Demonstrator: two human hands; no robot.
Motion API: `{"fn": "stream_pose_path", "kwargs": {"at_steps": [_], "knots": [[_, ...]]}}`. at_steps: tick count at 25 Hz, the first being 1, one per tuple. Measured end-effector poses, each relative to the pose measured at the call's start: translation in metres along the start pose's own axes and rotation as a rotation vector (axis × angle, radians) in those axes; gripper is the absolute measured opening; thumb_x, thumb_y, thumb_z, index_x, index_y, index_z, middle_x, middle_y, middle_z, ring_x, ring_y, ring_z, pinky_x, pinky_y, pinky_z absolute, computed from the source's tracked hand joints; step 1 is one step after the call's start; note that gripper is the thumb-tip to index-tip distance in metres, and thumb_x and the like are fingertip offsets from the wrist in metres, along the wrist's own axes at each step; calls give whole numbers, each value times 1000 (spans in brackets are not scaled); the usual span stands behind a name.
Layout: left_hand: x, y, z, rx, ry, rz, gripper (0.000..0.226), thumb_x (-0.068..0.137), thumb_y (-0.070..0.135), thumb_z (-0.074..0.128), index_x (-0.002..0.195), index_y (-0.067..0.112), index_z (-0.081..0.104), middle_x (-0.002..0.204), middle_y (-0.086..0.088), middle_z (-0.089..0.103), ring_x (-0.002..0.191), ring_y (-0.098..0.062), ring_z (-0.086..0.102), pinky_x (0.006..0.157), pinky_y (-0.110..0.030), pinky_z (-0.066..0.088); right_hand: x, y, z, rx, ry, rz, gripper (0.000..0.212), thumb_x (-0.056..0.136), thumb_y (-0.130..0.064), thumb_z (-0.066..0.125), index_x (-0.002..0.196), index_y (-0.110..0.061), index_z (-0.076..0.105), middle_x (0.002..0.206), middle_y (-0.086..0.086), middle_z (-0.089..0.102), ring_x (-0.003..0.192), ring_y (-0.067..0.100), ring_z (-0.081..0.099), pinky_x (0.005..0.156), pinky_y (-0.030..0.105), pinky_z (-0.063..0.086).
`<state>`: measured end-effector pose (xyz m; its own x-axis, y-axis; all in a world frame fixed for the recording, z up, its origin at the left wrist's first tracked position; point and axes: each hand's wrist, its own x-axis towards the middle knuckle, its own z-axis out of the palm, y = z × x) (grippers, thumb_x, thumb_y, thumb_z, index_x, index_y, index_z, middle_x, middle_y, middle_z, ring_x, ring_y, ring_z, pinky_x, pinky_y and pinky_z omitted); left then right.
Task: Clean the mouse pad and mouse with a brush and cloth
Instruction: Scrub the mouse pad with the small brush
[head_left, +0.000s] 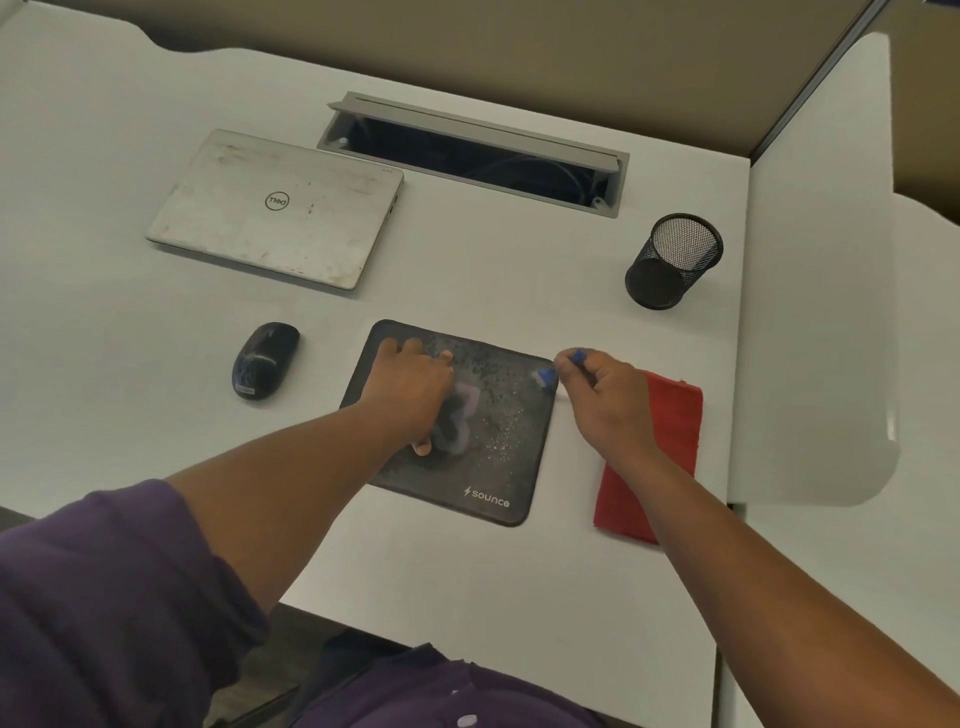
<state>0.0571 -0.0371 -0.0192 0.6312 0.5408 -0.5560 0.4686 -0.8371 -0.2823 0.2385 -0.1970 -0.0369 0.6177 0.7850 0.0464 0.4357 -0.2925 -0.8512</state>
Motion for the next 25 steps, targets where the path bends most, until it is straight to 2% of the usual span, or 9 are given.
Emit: {"fn": "stream_pose_path", "kwargs": {"at_steps": [3, 6, 10, 13, 15, 18, 20, 23, 25], "knots": [[2, 1, 3, 4, 13, -5, 112, 49, 62, 88, 142, 20, 43, 123, 2, 64, 116, -26, 47, 89, -42, 35, 2, 0, -2, -17, -24, 50, 14, 99, -24, 61, 92, -21, 73, 66, -32, 62, 65, -13, 59, 58, 3, 38], [3, 0, 5, -10, 20, -15, 117, 49, 62, 88, 146, 19, 40, 116, 2, 66, 115, -26, 47, 88, -41, 35, -1, 1, 1, -10, -43, 75, 17, 100, -28, 59, 92, -21, 72, 68, -20, 65, 60, -6, 57, 54, 10, 39], [2, 0, 4, -17, 6, -10, 114, 52, 60, 89, 146, 19, 40, 124, 2, 64, 118, -26, 46, 90, -41, 36, 2, -1, 0, 4, -67, 95, 16, 100, -28, 59, 88, -25, 69, 63, -28, 64, 65, -12, 60, 59, 5, 40], [1, 1, 1, 1, -2, -5, 109, 53, 56, 90, 144, 19, 44, 131, 2, 61, 119, -26, 45, 90, -40, 37, 0, 1, -1, 93, -107, 117, 14, 100, -26, 57, 92, -28, 68, 78, -18, 73, 69, 3, 67, 63, 18, 51], [0, 2, 1, -6, -2, -12, 109, 53, 56, 90, 145, 18, 44, 129, 2, 61, 119, -25, 45, 90, -39, 37, -1, 1, -2, 61, -116, 80, 14, 100, -28, 56, 94, -27, 69, 81, -8, 74, 62, 10, 61, 58, 24, 48], [0, 3, 0, 3, 0, -15, 111, 53, 56, 90, 146, 18, 43, 130, 2, 61, 120, -26, 45, 90, -39, 37, -4, 2, -2, -88, -205, 3, 17, 100, -28, 54, 90, -31, 67, 72, -16, 65, 61, 2, 57, 54, 13, 38], [1, 3, 1, 5, 6, -10, 109, 53, 56, 90, 144, 19, 44, 132, 3, 60, 120, -26, 45, 89, -39, 37, -4, 1, -4, -116, -205, -13, 14, 101, -27, 50, 100, -29, 64, 78, -17, 63, 69, 0, 59, 58, 11, 39], [1, 3, 3, -2, 12, -11, 110, 51, 58, 90, 144, 19, 45, 130, 3, 61, 119, -26, 45, 87, -39, 37, -1, 1, -4, -331, -257, -64, 19, 104, -28, 47, 111, -16, 60, 91, -1, 68, 80, 15, 62, 66, 34, 47], [2, 3, 3, -2, 18, -10, 109, 51, 58, 90, 143, 19, 46, 128, 2, 62, 118, -26, 46, 86, -39, 37, -2, 1, 1, -355, -365, -89, 19, 102, -24, 53, 111, -13, 65, 103, 3, 70, 93, 21, 63, 79, 36, 49]]}}
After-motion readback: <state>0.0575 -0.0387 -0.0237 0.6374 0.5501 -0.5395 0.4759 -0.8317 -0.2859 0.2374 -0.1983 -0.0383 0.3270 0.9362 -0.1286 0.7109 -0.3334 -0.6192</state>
